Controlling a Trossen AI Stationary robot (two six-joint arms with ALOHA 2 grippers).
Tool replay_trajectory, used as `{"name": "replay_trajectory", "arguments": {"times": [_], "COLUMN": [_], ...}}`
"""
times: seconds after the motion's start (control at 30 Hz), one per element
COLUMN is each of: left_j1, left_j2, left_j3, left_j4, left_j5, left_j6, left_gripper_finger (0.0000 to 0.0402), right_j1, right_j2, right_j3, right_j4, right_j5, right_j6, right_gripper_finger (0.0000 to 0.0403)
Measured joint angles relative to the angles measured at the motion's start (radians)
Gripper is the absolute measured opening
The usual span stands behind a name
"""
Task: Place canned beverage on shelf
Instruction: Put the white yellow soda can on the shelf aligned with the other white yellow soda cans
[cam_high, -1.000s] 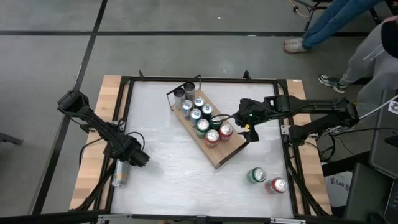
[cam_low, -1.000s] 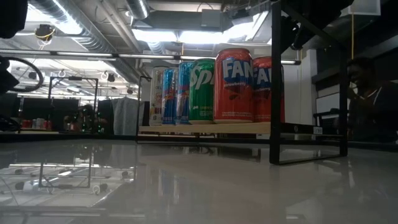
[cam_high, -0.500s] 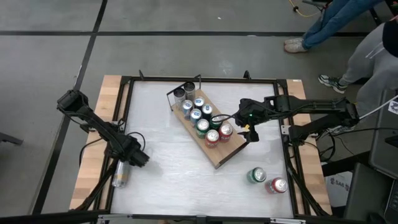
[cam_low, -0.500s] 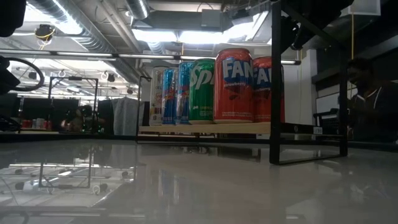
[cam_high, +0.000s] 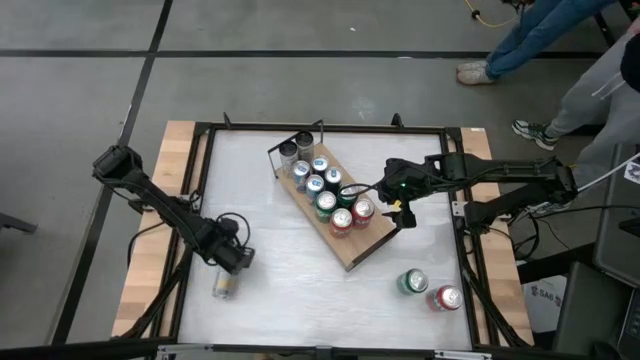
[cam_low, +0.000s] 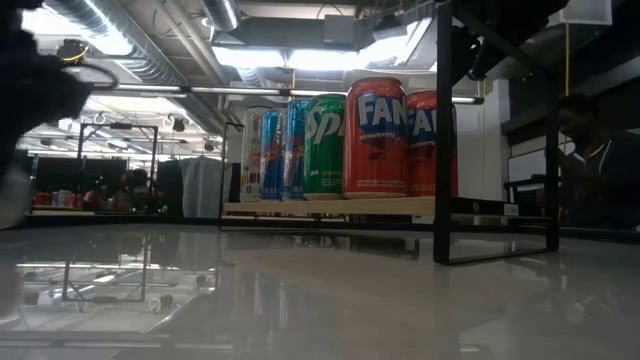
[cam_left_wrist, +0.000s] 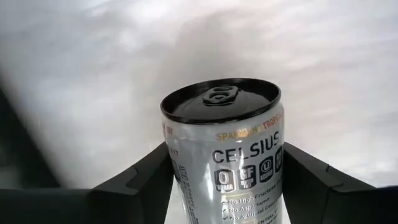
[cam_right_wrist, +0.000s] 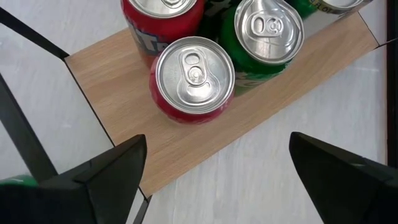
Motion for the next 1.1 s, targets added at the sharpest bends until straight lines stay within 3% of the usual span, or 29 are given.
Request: {"name": "replay_trajectory", "arguments": {"times": [0.27, 0.47, 0.63, 0.77, 1.1], "left_j1": [0.0, 0.0, 0.0, 0.009, 0.041], "left_j2": [-0.001, 0.001, 0.001, 0.001, 0.001], "left_j3": [0.007, 0.007, 0.007, 0.007, 0.007], "left_j4": [0.188, 0.293, 0.391, 0.488, 0.796], "left_j5": [-0.444, -0.815, -1.046, -1.132, -1.128], "left_j6": [0.023, 0.217, 0.457, 0.655, 1.113], "left_gripper_finger": [0.022, 0.022, 0.022, 0.022, 0.022], "right_j1": [0.0, 0.0, 0.0, 0.0, 0.0], "right_j2": [0.0, 0.0, 0.0, 0.0, 0.0], "right_j3": [0.0, 0.0, 0.0, 0.0, 0.0], "right_j4": [0.023, 0.077, 0.117, 0.161, 0.377], "right_j5": [0.0, 0.0, 0.0, 0.0, -0.142], "right_j6": [0.0, 0.0, 0.003, 0.004, 0.004], "right_gripper_finger": [0.0383, 0.0383, 0.0383, 0.0383, 0.0383]}}
